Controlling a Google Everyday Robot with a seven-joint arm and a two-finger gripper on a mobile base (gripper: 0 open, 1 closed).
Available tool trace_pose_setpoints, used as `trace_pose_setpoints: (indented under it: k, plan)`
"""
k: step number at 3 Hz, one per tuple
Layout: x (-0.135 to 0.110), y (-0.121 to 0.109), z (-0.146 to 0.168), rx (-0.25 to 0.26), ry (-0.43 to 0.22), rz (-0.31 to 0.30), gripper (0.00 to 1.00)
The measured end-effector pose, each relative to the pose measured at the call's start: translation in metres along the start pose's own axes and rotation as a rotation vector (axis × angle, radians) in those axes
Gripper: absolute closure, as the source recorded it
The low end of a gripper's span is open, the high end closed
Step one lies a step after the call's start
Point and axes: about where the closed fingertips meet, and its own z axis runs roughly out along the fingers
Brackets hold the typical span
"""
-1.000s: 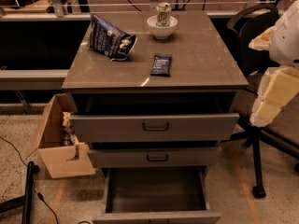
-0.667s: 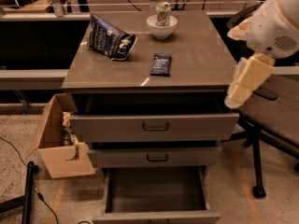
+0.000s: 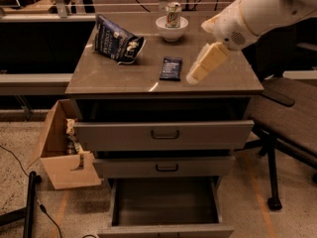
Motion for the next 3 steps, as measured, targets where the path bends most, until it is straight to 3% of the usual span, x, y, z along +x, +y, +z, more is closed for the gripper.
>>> trace_pose_setpoints:
  k: [1, 2, 3]
  plan:
    - [-0.014, -0.041, 0.042, 0.059, -0.118, 0.119, 0.00]
    - [-0.044, -0.080, 0.075, 0.155, -0.225, 0.254, 0.00]
    - [-0.043, -0.079, 0.073, 0.154, -0.223, 0.244, 0.00]
